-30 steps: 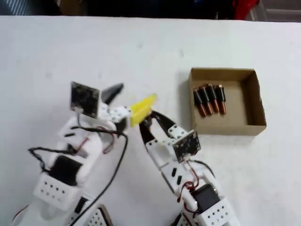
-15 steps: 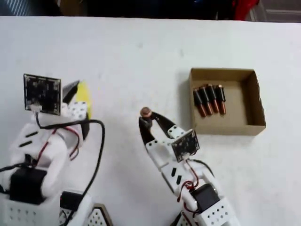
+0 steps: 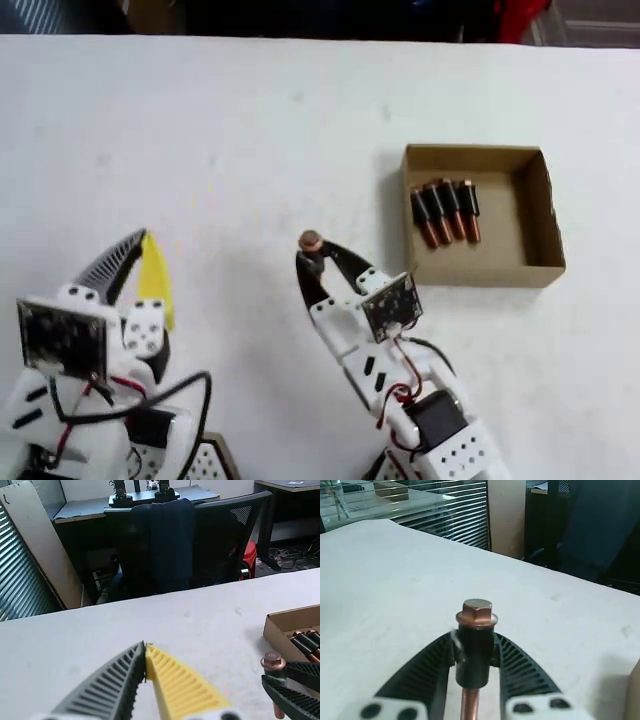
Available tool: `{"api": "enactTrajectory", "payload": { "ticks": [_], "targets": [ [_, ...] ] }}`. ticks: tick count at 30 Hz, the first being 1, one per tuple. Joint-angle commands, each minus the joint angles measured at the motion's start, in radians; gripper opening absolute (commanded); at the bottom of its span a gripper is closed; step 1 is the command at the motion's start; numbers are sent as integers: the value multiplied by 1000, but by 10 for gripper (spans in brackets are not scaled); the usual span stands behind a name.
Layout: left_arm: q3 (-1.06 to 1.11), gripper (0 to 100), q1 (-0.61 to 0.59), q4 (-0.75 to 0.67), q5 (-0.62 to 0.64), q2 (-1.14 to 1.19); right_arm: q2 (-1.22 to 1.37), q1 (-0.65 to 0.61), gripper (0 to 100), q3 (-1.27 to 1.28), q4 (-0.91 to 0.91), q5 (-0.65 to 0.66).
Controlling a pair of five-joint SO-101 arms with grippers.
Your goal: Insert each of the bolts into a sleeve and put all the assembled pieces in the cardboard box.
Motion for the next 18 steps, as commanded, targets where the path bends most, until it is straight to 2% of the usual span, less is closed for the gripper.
{"api": "enactTrajectory", "payload": {
  "ticks": [1,11,18],
  "targets": [
    [64,23,-38,3,-11,-127,-25,13,17,21,-1,2],
    [133,23,-234,68,-66,-173,-25,13,17,21,-1,2],
    [365,23,-260,66,-66,-173,-25,15,17,21,33,2]
  ]
}}
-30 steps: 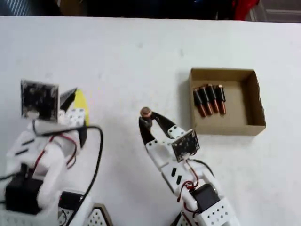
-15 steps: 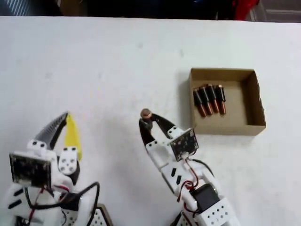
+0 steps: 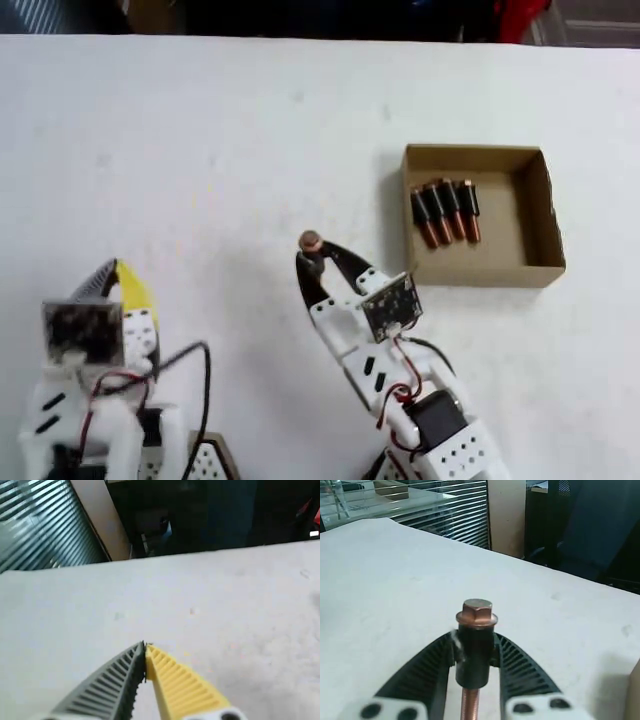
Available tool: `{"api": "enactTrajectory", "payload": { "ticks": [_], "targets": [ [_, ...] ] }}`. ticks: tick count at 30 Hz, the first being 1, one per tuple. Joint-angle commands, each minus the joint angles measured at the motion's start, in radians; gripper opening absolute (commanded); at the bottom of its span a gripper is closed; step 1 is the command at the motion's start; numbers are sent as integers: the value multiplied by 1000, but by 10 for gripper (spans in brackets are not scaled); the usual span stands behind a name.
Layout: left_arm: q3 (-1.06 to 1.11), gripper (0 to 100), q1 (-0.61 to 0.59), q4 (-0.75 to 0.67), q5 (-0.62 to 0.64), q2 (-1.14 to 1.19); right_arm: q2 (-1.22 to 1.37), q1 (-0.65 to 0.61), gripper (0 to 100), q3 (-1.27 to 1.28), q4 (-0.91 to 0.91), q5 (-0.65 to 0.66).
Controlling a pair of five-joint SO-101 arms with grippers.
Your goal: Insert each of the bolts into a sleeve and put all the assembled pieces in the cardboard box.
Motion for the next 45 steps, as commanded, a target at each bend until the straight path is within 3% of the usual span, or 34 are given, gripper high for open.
{"api": "enactTrajectory", "payload": {
  "ticks": [1,13,24,31,36,45],
  "targets": [
    [118,23,-13,-8,-8,-2,-25,15,17,21,36,2],
    [460,23,-13,-190,-2,-2,-25,99,17,21,36,2],
    [585,23,-15,-189,0,-2,-25,101,17,21,62,2],
    [635,23,-91,-180,0,1,-25,101,17,21,67,2],
    [634,23,-110,-101,0,-1,-25,102,17,21,74,2],
    [634,23,-88,-57,0,-1,-25,236,17,21,71,3]
  ]
}}
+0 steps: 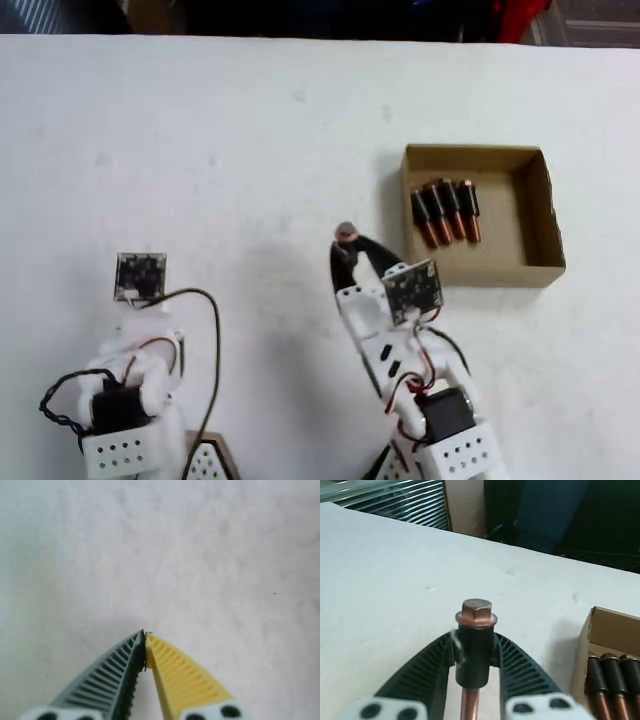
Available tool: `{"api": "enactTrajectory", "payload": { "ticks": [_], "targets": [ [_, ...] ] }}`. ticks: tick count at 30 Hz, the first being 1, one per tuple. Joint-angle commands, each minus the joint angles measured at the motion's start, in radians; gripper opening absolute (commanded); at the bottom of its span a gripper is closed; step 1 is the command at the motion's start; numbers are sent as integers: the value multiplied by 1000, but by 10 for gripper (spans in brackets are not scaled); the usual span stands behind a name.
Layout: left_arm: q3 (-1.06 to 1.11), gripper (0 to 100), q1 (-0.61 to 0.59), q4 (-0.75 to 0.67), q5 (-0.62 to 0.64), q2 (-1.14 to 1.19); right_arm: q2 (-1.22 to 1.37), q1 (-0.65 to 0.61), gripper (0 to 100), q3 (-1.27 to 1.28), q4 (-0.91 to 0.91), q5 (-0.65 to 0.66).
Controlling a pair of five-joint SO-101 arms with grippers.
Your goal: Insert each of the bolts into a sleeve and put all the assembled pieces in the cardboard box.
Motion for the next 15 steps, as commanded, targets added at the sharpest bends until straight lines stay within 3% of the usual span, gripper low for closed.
{"api": "enactTrajectory", "payload": {
  "ticks": [1,7,15],
  "targets": [
    [-2,23,30,8,0,-10,-25,62,17,21,2,3],
    [-2,23,142,8,68,-10,-25,79,16,18,16,129],
    [-2,23,174,8,100,-10,-25,225,16,-196,265,143]
  ]
}}
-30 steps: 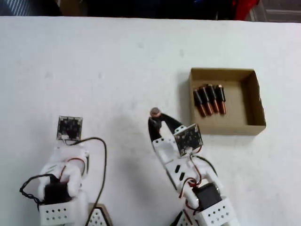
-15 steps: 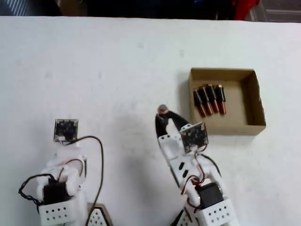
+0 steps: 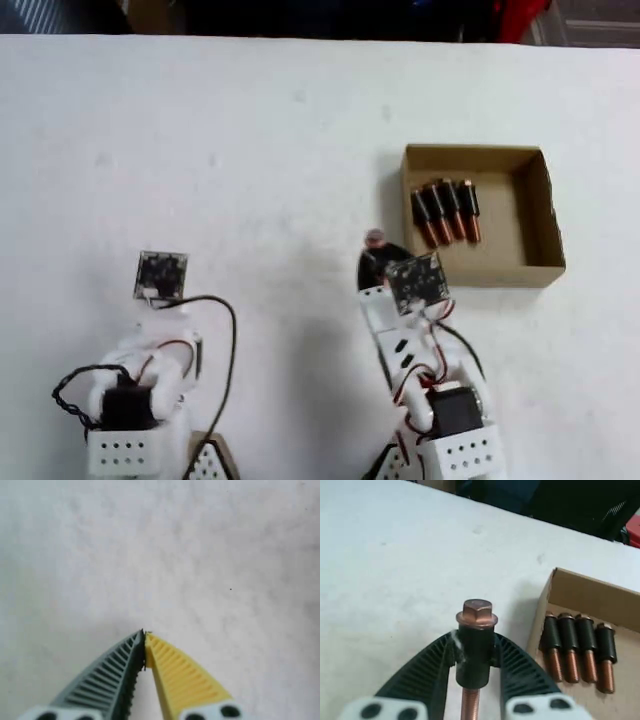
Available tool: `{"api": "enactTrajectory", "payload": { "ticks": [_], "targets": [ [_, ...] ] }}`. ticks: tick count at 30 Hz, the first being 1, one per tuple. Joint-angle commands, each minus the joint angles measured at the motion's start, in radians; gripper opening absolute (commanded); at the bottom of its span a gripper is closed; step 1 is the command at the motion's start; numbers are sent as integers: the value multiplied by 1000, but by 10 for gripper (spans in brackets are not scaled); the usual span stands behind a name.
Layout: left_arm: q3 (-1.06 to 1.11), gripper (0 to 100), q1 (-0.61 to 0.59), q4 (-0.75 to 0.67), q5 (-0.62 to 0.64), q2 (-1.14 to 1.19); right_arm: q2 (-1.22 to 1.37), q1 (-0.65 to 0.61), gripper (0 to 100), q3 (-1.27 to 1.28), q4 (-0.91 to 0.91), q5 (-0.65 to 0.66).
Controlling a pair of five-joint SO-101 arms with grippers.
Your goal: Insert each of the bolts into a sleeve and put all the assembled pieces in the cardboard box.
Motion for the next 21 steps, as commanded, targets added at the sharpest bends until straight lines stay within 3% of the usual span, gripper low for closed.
{"api": "enactTrajectory", "payload": {
  "ticks": [1,8,14,21],
  "targets": [
    [-2,23,10,8,12,-10,-25,105,16,-199,116,18],
    [-2,23,-47,3,18,-7,-24,217,16,-434,286,20],
    [-2,23,-61,3,20,-7,-5,314,16,-499,295,20],
    [-2,23,-61,3,15,-7,344,401,17,-667,289,20]
  ]
}}
